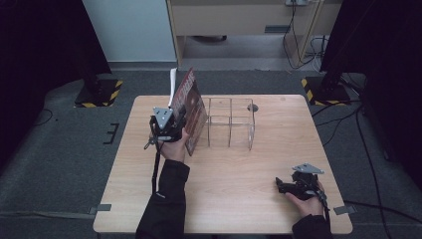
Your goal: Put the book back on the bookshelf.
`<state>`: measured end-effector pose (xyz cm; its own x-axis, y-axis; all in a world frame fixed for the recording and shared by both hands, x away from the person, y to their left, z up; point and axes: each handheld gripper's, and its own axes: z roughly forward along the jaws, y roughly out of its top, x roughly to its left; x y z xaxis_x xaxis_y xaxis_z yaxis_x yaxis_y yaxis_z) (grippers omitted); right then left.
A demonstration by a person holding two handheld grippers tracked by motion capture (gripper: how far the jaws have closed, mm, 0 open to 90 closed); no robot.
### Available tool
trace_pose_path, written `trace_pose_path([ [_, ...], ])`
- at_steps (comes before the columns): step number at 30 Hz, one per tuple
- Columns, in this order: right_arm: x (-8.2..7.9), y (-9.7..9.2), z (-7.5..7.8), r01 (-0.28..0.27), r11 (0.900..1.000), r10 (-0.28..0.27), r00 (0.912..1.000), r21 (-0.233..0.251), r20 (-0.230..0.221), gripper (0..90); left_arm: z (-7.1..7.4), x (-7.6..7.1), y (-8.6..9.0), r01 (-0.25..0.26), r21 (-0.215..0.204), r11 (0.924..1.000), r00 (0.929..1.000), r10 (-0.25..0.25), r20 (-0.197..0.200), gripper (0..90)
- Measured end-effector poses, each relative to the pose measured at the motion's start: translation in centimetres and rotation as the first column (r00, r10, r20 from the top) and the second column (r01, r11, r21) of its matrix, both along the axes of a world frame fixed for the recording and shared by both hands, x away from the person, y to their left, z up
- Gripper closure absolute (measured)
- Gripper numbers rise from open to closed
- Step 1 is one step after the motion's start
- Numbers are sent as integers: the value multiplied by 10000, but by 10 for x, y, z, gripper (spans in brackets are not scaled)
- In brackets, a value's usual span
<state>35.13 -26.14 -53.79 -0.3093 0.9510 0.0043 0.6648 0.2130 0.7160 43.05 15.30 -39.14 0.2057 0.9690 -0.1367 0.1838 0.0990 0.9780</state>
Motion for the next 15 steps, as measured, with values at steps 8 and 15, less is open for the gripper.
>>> trace_pose_path([
  [8,0,0,0,35,10000,-35,10000,10,24,78,-11,2,0,-271,-28,9996,9996,271,82,836],
  [15,0,0,0,19,10000,-19,10000,5,57,78,-19,4,0,-465,-22,9989,9989,465,110,835],
])
